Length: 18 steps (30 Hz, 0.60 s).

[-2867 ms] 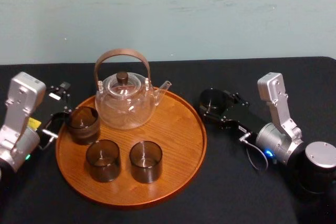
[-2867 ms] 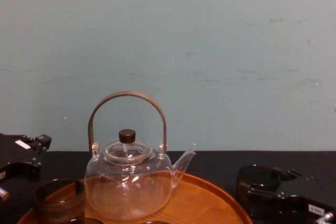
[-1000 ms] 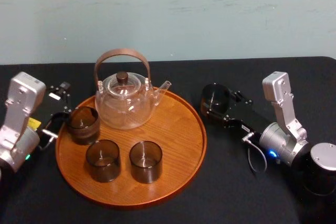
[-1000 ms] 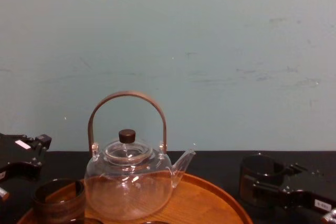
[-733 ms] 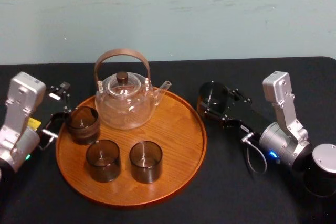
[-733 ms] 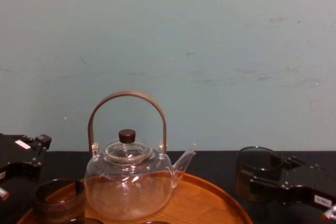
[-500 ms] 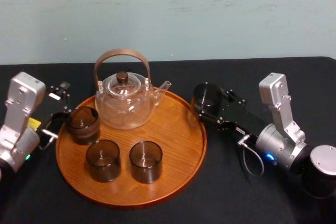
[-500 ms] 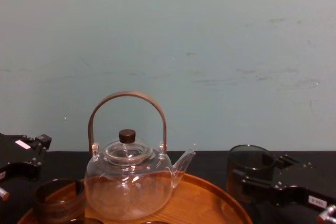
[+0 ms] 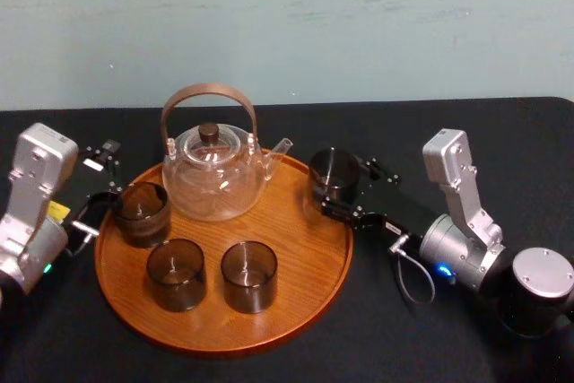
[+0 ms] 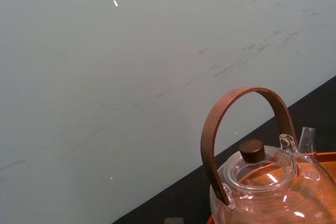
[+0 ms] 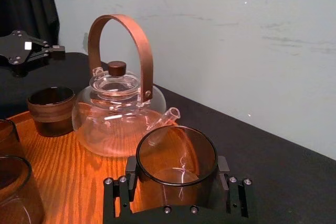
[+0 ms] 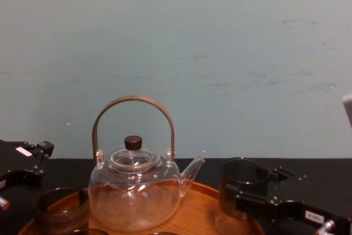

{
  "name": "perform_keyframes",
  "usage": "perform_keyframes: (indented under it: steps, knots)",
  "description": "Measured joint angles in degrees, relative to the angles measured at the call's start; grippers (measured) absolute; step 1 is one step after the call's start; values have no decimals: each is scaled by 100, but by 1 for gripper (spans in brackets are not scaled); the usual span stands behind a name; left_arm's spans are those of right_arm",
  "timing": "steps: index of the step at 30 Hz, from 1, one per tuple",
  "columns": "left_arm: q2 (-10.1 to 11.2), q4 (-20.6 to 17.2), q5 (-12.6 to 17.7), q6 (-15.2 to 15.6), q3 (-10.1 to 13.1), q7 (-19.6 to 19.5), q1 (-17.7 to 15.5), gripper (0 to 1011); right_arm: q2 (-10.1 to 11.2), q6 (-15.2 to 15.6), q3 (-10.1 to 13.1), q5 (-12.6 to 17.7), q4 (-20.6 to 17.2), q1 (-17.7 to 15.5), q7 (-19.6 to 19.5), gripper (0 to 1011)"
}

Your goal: Pick up the glass from the table and place it on the tray.

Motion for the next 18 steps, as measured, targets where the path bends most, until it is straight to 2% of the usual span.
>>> perform_keyframes:
  steps: [18]
  knots:
    - [0,0,0,0,0,0,0,0,-270,-99,-322,-49,499,284,141,893]
